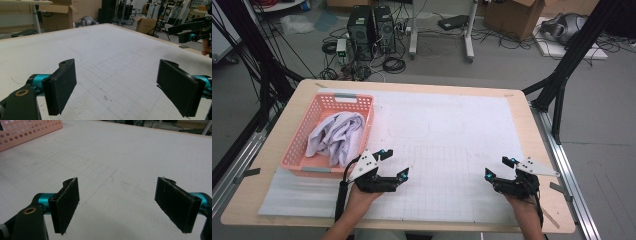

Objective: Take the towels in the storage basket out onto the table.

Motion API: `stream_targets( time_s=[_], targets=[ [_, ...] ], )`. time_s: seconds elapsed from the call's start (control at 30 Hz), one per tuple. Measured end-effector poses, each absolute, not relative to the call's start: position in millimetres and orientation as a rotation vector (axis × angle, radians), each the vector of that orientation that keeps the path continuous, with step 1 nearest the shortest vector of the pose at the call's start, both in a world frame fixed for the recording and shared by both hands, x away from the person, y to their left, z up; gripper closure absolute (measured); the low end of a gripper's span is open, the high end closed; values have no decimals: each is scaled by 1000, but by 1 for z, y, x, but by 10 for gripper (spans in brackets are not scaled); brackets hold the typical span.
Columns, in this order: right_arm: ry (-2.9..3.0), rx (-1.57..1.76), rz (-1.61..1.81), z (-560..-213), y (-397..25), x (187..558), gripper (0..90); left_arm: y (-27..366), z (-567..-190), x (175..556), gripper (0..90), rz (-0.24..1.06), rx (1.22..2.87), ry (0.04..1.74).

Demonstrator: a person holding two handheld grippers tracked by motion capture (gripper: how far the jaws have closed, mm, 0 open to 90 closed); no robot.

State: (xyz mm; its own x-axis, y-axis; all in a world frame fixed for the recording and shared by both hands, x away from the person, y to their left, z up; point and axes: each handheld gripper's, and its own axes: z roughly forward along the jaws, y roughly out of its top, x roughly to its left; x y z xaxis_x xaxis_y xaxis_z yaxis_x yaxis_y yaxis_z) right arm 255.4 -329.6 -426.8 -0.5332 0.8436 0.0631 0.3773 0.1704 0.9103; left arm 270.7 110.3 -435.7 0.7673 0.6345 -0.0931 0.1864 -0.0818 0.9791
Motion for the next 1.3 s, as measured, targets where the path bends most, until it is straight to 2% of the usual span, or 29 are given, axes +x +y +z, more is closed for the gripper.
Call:
stream_targets(
  time_s=[0.47, 1.03, 1.3],
  targets=[
    [1980, 1171, 1354, -429, -334, 256, 186, 110, -436, 272, 155, 387, 1636, 659],
    [1996, 1166, 1355, -428, -331, 254, 189, 105, -425, 266, 218, 348, 1659, 593],
    [2005, 1161, 1353, -430, -331, 256, 189, 105, -417, 264, 191, 326, 1649, 607]
  ],
)
